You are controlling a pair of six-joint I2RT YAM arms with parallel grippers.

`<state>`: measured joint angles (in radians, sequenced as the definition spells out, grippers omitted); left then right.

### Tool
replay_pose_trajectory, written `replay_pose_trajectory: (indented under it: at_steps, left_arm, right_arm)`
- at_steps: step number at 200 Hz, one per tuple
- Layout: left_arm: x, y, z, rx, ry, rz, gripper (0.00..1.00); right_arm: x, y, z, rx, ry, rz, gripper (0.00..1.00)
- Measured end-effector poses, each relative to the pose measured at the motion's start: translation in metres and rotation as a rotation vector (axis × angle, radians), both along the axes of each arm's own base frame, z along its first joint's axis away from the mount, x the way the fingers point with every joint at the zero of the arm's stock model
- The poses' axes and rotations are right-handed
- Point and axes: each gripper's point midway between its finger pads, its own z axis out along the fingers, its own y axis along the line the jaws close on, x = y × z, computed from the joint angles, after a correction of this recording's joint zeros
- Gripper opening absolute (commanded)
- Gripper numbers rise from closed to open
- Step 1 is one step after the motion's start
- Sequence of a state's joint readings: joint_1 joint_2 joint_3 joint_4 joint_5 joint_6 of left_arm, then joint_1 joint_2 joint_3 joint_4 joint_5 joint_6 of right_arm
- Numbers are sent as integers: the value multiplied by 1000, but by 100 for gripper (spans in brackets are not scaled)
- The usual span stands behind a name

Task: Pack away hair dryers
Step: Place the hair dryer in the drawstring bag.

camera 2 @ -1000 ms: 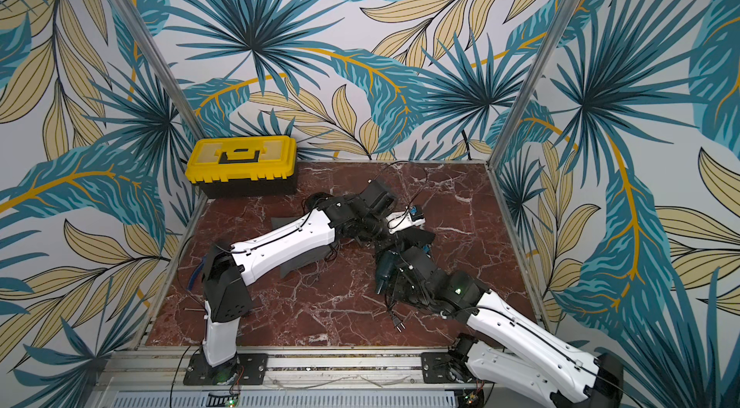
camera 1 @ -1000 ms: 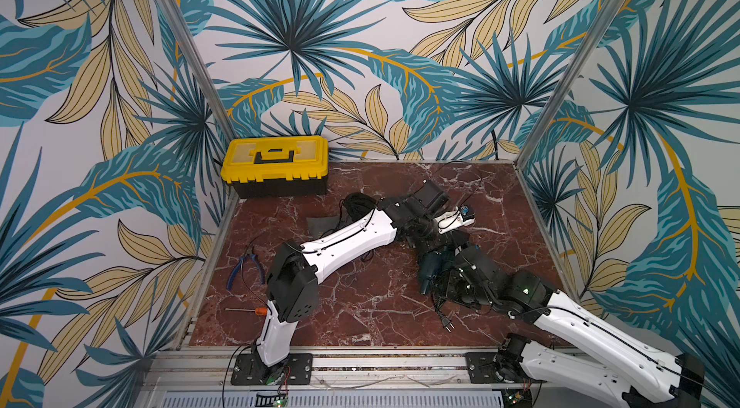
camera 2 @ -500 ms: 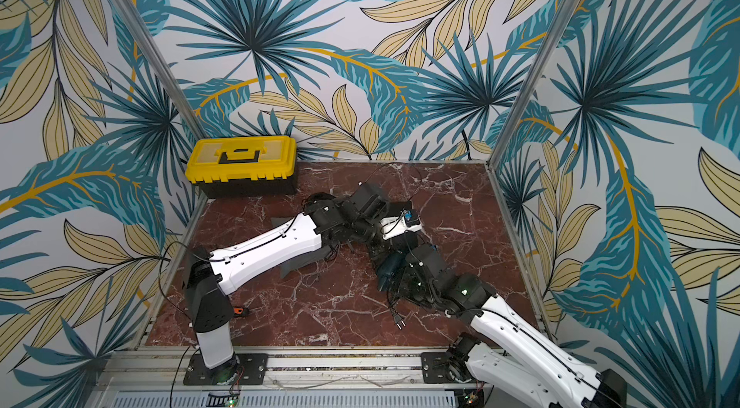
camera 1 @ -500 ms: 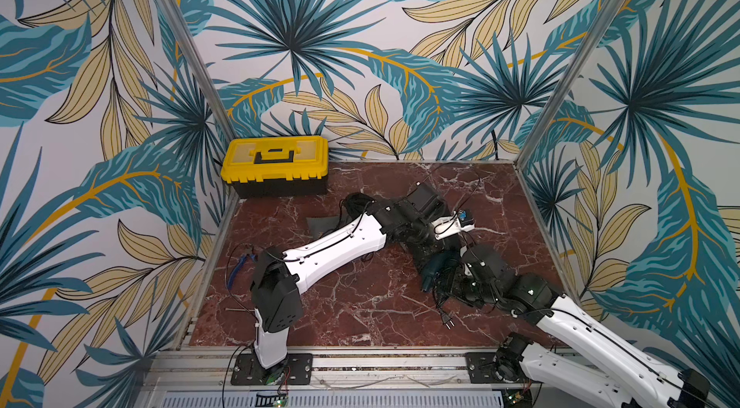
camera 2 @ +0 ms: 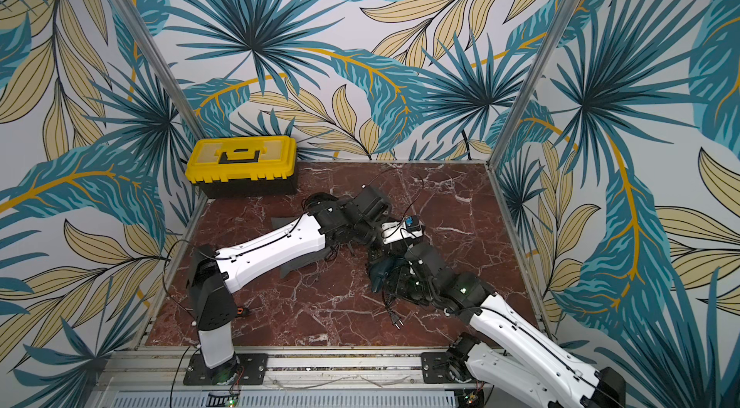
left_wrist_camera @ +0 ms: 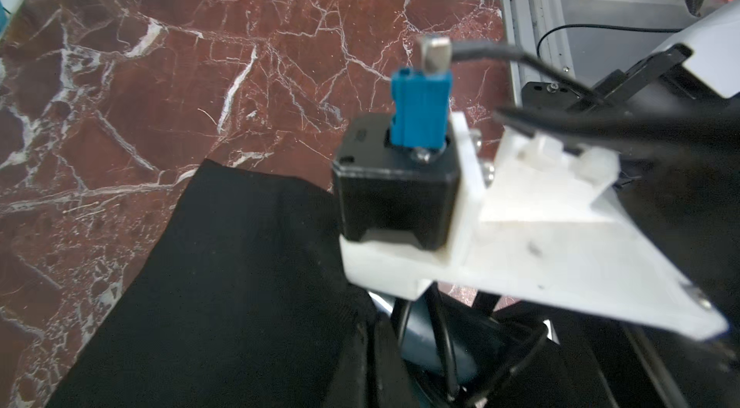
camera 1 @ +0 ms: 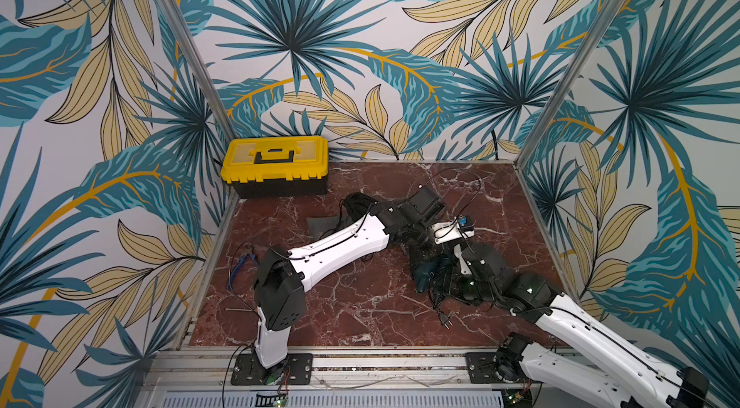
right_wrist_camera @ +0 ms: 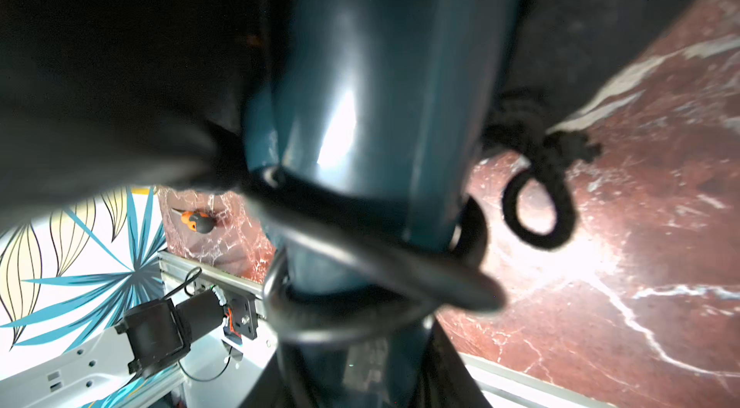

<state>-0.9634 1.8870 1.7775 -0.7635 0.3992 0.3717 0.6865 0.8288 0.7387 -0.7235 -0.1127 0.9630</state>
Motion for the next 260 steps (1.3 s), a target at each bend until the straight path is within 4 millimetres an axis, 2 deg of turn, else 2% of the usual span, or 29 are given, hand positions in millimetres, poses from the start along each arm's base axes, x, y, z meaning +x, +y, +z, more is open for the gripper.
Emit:
replay_pose_trajectory:
  at_steps: [51,118,151,183,224,260]
  left_arm:
    - [-25,4,-4,-3,85,-86,0]
    - [-50,13,-7,18,179,-147,0]
    - [-59,16,-5,24,235,-151,0]
    - [-62,13,6,4,286,-135,0]
    - [-55,12,25,-25,378,-48,0]
    - [-49,10,37,-46,439,7,0]
  right_arm:
    - [-1,-13,4,-11,-22,-42,0]
    - [0,-35,21,15,-102,-147,0]
    - [4,-38,17,-3,-92,-181,0]
    - [9,-42,11,-36,-80,-220,2]
    - [16,-44,9,-50,-76,-259,28]
    - [22,-40,20,-33,-88,-273,50]
